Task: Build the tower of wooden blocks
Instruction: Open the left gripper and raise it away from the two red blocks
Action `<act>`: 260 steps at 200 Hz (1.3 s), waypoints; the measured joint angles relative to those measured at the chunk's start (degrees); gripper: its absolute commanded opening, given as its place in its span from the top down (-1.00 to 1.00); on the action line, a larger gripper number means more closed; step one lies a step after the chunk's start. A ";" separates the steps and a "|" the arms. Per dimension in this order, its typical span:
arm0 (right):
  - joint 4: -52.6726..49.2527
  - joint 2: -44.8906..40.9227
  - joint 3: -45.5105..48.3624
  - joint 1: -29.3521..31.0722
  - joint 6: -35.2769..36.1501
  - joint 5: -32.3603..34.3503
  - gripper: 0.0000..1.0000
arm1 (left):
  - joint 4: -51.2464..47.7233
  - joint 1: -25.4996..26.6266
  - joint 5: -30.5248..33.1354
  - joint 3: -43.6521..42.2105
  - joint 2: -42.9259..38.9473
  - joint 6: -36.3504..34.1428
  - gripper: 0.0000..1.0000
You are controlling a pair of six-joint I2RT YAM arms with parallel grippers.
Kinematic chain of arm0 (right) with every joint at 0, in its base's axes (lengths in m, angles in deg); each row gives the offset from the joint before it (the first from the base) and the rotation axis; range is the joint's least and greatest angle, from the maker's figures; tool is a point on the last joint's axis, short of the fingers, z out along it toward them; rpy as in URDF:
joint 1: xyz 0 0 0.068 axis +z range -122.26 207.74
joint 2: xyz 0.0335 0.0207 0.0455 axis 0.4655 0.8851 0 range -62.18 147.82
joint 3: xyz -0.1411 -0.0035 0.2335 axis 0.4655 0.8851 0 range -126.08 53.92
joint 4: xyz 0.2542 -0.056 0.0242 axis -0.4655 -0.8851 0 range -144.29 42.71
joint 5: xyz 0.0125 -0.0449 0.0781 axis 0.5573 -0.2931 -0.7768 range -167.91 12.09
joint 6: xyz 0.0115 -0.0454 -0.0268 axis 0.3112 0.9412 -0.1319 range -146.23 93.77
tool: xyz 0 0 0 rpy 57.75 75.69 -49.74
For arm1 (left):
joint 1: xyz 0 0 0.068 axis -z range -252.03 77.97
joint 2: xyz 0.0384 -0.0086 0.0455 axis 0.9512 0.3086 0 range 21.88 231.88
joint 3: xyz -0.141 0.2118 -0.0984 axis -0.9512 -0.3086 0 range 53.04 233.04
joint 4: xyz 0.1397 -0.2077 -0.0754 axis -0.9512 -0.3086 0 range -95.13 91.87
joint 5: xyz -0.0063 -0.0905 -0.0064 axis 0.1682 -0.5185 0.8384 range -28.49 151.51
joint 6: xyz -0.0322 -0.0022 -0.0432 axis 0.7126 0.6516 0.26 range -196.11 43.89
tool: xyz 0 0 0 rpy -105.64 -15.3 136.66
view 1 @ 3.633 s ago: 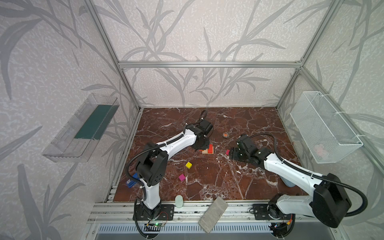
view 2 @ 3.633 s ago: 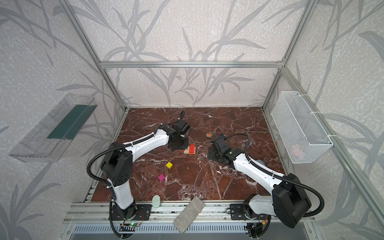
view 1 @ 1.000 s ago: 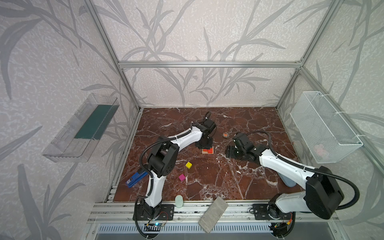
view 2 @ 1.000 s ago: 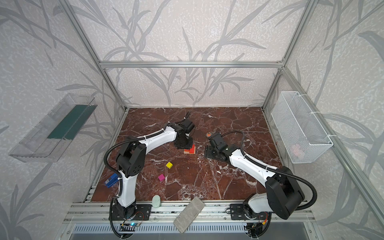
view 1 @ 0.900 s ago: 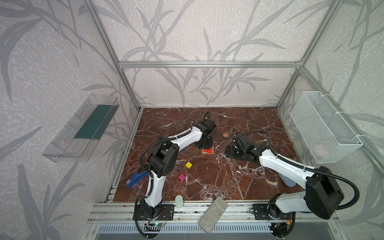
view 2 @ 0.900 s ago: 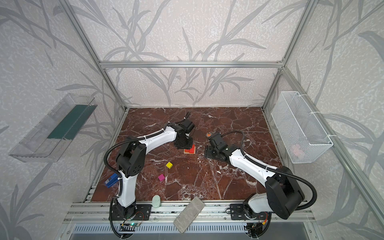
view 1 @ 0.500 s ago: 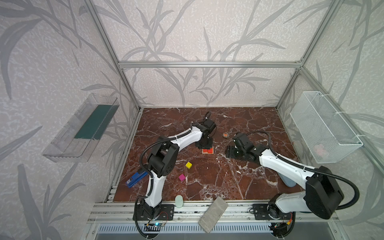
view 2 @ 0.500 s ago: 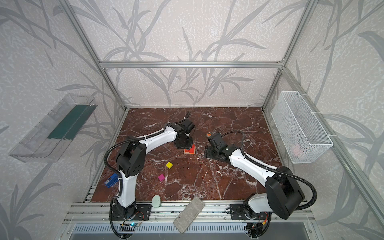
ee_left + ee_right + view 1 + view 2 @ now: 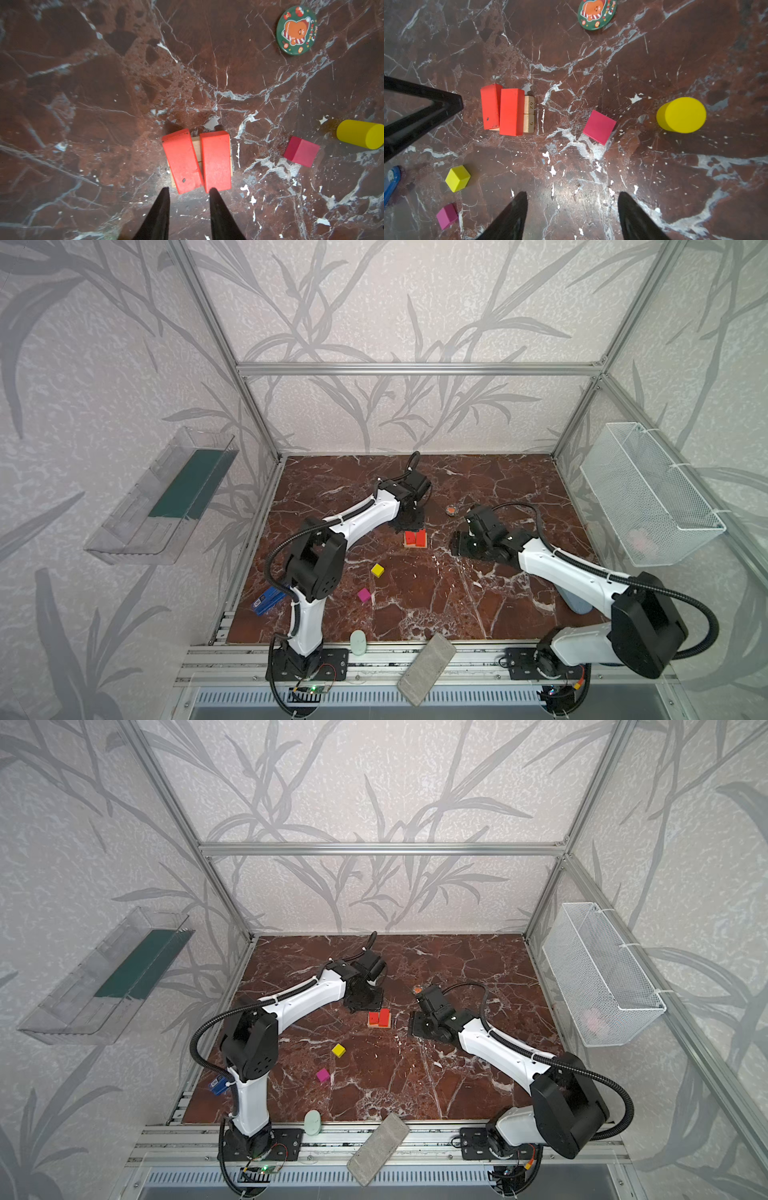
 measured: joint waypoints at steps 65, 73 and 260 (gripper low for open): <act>0.79 0.02 0.00 0.07 -0.07 -1.73 0.03 | -0.15 -5.86 -1.27 0.66 1.33 -2.14 0.53; 0.79 0.02 0.00 0.07 -0.07 -1.75 0.03 | -0.07 -6.47 -1.73 1.07 2.21 -2.21 0.53; 0.81 0.31 -0.35 0.11 -0.07 -1.95 0.03 | -0.98 -6.51 -3.26 4.48 9.64 -3.08 0.69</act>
